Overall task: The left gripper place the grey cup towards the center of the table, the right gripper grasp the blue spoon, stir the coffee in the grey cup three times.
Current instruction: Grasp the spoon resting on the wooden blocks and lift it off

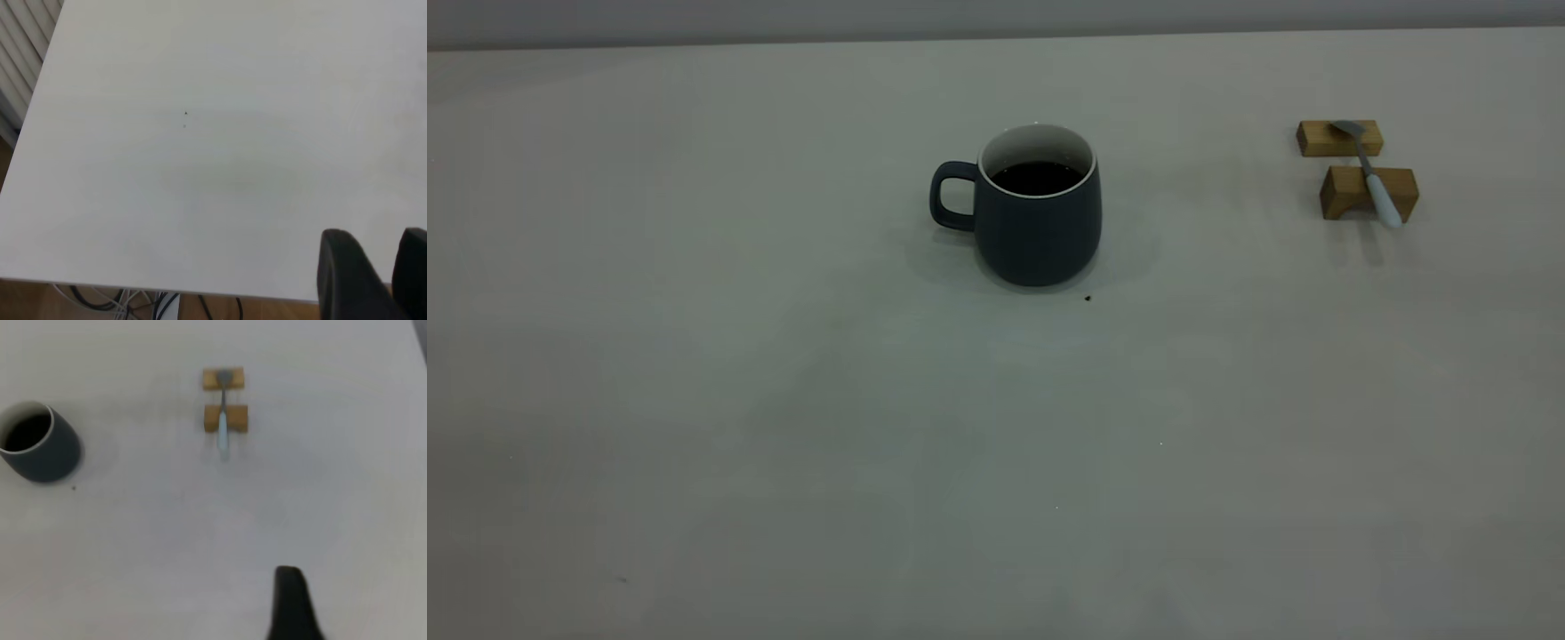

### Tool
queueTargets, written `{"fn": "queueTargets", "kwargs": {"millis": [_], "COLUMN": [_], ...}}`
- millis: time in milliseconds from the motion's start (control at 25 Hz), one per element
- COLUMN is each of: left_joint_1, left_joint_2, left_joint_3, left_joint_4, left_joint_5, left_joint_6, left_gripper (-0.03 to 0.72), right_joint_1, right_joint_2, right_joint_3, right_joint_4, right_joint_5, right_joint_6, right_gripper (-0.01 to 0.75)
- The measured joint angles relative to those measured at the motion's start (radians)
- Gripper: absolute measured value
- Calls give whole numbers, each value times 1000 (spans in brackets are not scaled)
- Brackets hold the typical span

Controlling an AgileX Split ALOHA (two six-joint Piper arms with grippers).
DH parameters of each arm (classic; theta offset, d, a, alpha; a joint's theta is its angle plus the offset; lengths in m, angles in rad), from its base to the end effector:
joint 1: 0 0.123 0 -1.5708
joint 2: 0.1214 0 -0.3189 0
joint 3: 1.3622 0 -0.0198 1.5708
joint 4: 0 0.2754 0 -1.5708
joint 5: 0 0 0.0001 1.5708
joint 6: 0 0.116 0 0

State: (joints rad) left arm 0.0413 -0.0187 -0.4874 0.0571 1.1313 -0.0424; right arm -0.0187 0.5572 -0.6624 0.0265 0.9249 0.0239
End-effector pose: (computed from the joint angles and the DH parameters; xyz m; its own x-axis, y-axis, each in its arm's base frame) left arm -0.0007 0.0060 0.2667 -0.5098 -0.0391 -0.8594 -0.0948 0.9954 0.0109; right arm 0.1045 0.0005 0.3177 -0.6678 0.0523 -0.7425 0.0296 0.9986 0.0438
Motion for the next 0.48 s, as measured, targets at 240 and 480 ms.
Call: {"fn": "queueTargets", "kwargs": {"millis": [240,480], "left_joint_1": [0,0], "left_joint_2": [0,0], "left_joint_3": [0,0], "left_joint_4": [0,0], "left_joint_5": [0,0], "left_joint_6": [0,0], "left_gripper": [242,242], "right_joint_1": [0,0], "right_joint_2": [397,742], "right_joint_3": [-109,-209], "right_joint_4": [40,154], "right_joint_5": [-123,-209], "right_joint_6": [-39,-163], "right_gripper": [651,647]}}
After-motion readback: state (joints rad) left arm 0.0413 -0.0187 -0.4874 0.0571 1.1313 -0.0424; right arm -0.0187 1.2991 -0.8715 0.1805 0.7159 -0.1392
